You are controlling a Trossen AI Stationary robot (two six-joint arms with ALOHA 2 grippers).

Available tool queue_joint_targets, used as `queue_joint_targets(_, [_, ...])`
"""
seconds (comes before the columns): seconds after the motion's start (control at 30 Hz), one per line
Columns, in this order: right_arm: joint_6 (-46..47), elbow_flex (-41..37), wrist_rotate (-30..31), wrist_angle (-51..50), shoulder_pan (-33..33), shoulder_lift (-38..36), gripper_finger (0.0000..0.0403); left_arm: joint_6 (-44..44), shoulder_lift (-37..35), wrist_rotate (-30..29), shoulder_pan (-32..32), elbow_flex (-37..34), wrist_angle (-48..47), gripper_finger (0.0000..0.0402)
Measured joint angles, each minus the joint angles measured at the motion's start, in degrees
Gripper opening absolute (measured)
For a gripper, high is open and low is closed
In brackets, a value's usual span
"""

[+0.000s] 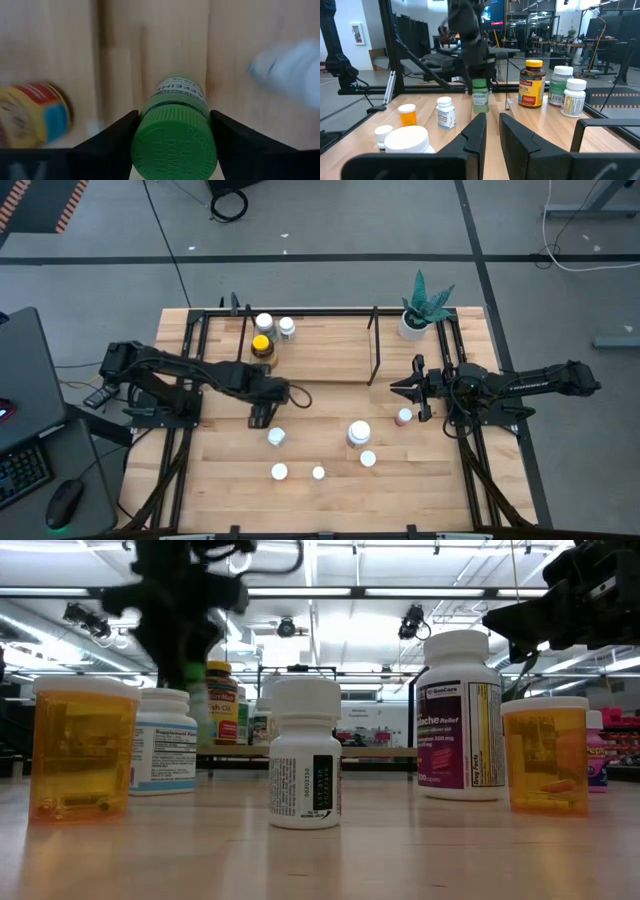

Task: Pick and place medicine bottles onto shelf by color
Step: Put the green pill bottle on the shelf aligned with the other white pill bottles

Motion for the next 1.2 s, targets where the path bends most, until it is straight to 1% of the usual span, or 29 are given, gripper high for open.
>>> queue_joint_targets(0.17, [0.00, 0.00, 0.00, 0.01, 0.00, -0.02, 0.0062, -2.00, 0.00, -0.37, 0.89, 6.68, 0.84, 0.0230])
queue_joint_targets(0.33, [0.00, 0.00, 0.02, 0.00, -0.01, -0.02, 0.0062, -1.40, 0.09, -2.78, 2.10, 11.98, 5.56, 0.0227])
queue_joint_targets(0.43, [0.00, 0.00, 0.00, 0.00, 0.01, -0.02, 0.0062, 0.52, 1.62, -4.79, 3.66, 15.93, 6.69, 0.0227])
queue_joint_targets(0.57, [0.02, 0.00, 0.02, 0.20, 0.01, -0.02, 0.0062, 3.84, 6.26, -6.14, 6.61, 21.98, 6.33, 0.0230])
queue_joint_targets(0.67, [0.00, 0.00, 0.02, 0.48, 0.01, -0.02, 0.0062, 6.04, 11.36, -6.08, 9.25, 27.68, 3.19, 0.0230])
queue_joint_targets(0.8, [0.00, 0.00, 0.02, 0.43, 0.01, -0.02, 0.0062, 7.35, 18.25, -5.93, 13.50, 35.94, -5.28, 0.0230])
queue_joint_targets(0.9, [0.01, 0.00, 0.01, 0.44, 0.00, -0.02, 0.0062, 7.32, 22.29, -5.53, 16.46, 40.17, -11.08, 0.0231])
queue_joint_targets(0.97, [0.00, 0.00, 0.02, 0.44, -0.01, 0.00, 0.0062, 7.31, 24.18, -5.00, 18.04, 41.52, -13.18, 0.0231])
queue_joint_targets(1.2, [0.00, 0.00, 0.02, 0.45, 0.01, -0.02, 0.0062, 8.38, 28.33, -3.29, 21.32, 41.63, -18.00, 0.0232])
